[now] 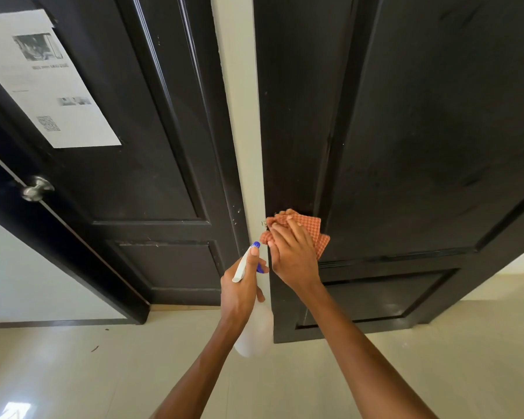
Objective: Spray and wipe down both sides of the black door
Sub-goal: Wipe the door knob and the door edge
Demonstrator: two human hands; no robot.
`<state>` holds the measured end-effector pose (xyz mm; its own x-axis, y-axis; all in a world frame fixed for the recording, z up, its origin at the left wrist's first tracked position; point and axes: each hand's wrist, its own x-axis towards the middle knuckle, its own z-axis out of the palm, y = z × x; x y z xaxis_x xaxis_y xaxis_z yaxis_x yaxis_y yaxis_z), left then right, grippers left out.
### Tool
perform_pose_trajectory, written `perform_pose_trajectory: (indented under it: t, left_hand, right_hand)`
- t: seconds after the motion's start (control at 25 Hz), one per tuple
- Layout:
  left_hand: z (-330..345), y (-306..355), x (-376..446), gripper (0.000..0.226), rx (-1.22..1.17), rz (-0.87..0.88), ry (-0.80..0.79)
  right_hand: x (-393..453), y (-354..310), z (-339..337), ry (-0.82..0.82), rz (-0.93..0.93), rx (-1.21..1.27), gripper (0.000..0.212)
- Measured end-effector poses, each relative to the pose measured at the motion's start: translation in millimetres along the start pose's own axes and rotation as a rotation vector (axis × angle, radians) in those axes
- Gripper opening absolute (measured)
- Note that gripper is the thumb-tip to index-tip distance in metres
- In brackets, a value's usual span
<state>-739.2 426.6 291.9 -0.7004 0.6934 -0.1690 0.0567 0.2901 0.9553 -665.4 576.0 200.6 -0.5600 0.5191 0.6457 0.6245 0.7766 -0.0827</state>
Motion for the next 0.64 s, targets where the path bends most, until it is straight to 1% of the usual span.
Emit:
perform_pose_trajectory:
  t: [0.04,0.08,0.12,0.16,0.2,0.24,0.32,0.4,0.52,0.56,0.6,0.64]
  left_hand:
    - [3.0,3.4,-0.7,0.046,0.003,-0.012,-0.006]
    - [5.0,5.8,-1.3,0.048,0.001,-0.011,-0.011]
    - [6.7,8.3,-1.4,0.052,-0.002,0.000,-0.019]
    - [7.6,10.1,-1.9,0.055,-0.004,0.016,-0.027]
    - [8.1,11.3,-1.3,0.057,-0.006,0.032,-0.027]
    - [7.8,11.4,-0.5,0.058,-0.008,0.038,-0.020]
    - [5.9,10.1,1.8,0.059,0.002,0.037,-0.002]
    - [2.9,5.5,3.7,0.053,0.006,0.049,0.024]
    - [-7.8,-3.3,5.4,0.053,-0.008,0.050,0.069]
    - [-11.6,-3.9,5.6,0.054,-0.012,0.045,0.074]
    - [-14.4,-3.9,5.5,0.055,-0.012,0.046,0.082]
    - [-16.8,-3.0,4.8,0.053,-0.011,0.047,0.093]
  right_hand:
    - [2.1,5.5,-1.2,-0.053,-0.048,-0.029,0.044]
    - [2.6,10.6,-1.6,-0.057,-0.063,-0.035,0.045]
    - [1.1,14.1,-2.7,-0.016,-0.045,-0.020,0.044]
    - [-1.8,14.6,-4.1,0.063,0.031,0.037,0.041]
    - [-3.2,11.6,-5.8,0.160,0.167,0.144,0.037]
    - [-3.9,4.4,-6.0,0.233,0.348,0.294,0.035]
    - [0.6,-20.0,-11.0,0.285,0.671,0.592,0.038]
    - [8.0,-40.9,-11.6,0.315,0.944,0.888,0.042]
    - [14.7,-44.4,-16.9,0.450,1.420,1.575,0.050]
    - [14.3,-42.1,-19.2,0.443,1.561,1.778,0.053]
    - [14.1,-40.3,-20.9,0.409,1.663,1.930,0.055]
    - [13.6,-40.0,-21.4,0.374,1.721,2.044,0.057]
